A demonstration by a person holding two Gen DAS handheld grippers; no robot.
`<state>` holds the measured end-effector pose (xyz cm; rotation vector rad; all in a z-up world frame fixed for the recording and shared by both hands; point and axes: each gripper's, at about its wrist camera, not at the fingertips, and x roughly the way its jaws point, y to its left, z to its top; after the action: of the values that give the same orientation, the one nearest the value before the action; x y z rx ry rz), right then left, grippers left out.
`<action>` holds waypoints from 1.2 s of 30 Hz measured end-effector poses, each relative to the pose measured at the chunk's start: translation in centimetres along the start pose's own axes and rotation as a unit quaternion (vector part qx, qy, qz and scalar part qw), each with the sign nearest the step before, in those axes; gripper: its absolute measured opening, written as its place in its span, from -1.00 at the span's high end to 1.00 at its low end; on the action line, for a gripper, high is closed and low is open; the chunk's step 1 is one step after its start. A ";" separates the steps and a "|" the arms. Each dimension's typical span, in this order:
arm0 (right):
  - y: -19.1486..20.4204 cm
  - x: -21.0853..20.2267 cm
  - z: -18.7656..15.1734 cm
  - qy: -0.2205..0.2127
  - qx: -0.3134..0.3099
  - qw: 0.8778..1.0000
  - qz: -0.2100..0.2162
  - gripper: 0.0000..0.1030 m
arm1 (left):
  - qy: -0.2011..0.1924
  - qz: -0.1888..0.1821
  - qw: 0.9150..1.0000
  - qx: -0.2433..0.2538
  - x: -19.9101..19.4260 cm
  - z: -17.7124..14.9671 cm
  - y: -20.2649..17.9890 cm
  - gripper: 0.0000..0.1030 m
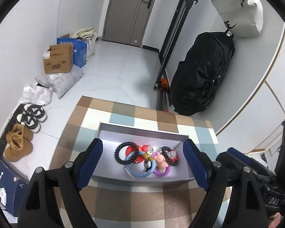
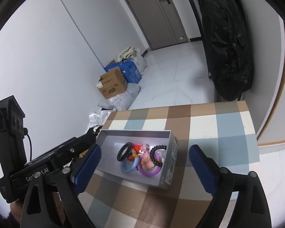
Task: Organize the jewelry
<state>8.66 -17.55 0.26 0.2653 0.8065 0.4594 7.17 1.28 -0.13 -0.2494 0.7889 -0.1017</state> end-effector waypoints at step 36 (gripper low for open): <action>0.9 -6.2 -5.2 -0.052 -0.045 0.997 -0.023 -1.00 | -0.064 0.057 0.996 0.038 -4.7 -4.2 -0.1 -0.73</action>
<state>0.82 -19.51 1.10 0.1864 0.6870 0.4342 0.85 1.24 0.33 -0.1370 0.6679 -0.0069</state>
